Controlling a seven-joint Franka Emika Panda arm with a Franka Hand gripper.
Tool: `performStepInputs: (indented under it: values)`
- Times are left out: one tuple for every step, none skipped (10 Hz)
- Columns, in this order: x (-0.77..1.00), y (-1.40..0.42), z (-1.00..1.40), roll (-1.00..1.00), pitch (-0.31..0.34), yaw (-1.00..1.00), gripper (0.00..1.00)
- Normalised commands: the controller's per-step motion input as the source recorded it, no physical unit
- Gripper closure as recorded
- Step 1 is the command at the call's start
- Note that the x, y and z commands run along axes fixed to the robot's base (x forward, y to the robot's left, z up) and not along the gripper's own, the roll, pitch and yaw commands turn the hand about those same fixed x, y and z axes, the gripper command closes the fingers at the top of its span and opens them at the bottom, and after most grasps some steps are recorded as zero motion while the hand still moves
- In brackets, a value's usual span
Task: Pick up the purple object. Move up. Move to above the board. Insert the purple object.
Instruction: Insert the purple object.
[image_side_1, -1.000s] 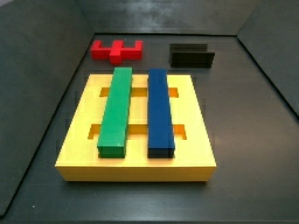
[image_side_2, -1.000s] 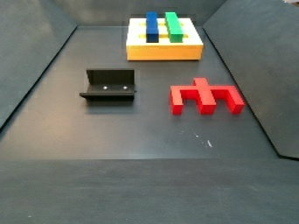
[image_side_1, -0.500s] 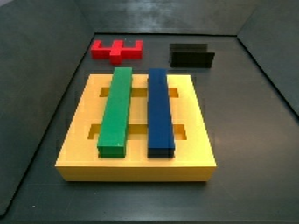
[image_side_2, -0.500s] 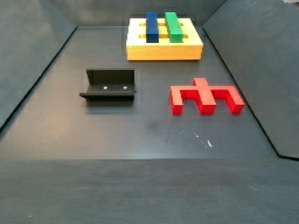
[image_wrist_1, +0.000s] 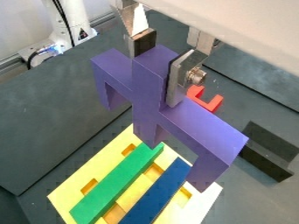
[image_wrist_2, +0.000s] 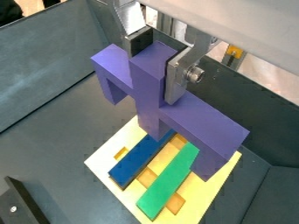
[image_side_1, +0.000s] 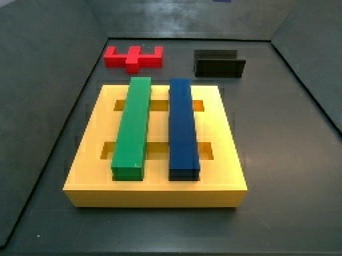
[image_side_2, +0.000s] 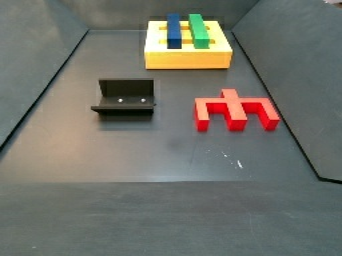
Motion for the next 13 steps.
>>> performStepInputs:
  values:
    - [0.26,-0.61,-0.33,0.17,-0.049,0.00,1.00]
    - [0.41,-0.72,-0.49,0.30,0.000,0.00,1.00]
    - [0.37,-0.67,-0.65,0.30,-0.004,0.00,1.00]
    - [0.39,-0.62,-0.71,0.28,-0.010,0.00,1.00]
    - [0.30,-0.61,-0.74,0.29,0.000,0.00,1.00]
    - [0.14,-0.38,-0.84,0.14,-0.080,0.00,1.00]
    - [0.00,-0.30,-0.77,0.11,-0.140,0.00,1.00]
    - [-0.17,-0.21,-0.54,0.22,-0.146,0.02,1.00]
    - [-0.22,-0.17,-0.51,0.19,-0.136,0.02,1.00]
    - [-0.20,-0.12,-0.37,0.11,-0.143,0.04,1.00]
    - [-0.15,-0.12,-0.32,0.06,-0.170,0.06,1.00]
    - [-0.06,-0.09,-0.34,0.00,-0.147,0.05,1.00]
    - [0.00,-0.05,-0.35,-0.03,-0.147,0.03,1.00]
